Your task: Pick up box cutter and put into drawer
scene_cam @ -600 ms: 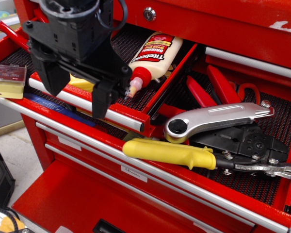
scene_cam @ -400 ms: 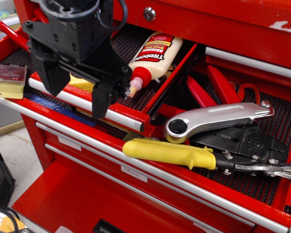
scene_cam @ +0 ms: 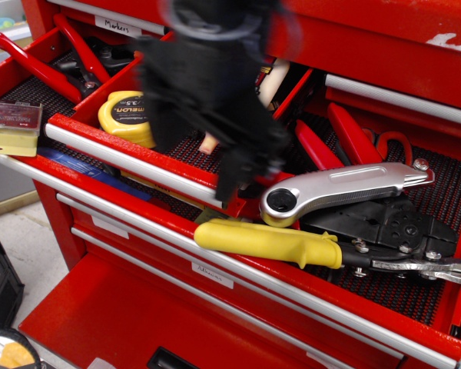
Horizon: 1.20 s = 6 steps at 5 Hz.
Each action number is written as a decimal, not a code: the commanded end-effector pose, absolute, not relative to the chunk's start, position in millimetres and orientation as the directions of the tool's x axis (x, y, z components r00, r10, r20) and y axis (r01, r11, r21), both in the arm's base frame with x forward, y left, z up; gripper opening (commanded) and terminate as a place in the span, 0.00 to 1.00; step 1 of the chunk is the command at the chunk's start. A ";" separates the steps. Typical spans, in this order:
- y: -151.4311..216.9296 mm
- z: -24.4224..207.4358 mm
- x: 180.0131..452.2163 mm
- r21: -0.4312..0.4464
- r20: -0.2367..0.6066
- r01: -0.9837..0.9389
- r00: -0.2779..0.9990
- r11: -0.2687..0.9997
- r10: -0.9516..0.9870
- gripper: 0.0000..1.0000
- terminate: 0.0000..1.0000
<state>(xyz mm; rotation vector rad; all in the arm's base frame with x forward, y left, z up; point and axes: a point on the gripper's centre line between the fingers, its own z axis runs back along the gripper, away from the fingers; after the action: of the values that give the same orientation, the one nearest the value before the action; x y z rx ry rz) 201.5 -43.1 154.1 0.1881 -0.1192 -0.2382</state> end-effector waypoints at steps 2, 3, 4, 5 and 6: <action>-100.7 136.4 267.0 0.263 0.178 0.433 0.857 0.862 -0.484 1.00 0.00; -99.9 128.0 287.2 0.253 0.219 0.500 0.804 0.828 -0.553 1.00 0.00; -91.6 121.5 306.4 0.227 0.244 0.547 0.770 0.806 -0.590 1.00 0.00; -94.7 109.4 315.9 0.181 0.279 0.552 0.765 0.814 -0.580 1.00 0.00; -101.0 98.9 312.7 0.159 0.288 0.536 0.778 0.829 -0.559 1.00 0.00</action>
<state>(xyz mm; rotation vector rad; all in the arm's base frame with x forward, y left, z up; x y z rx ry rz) 310.0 -98.2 85.6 0.0582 -0.3053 -0.5906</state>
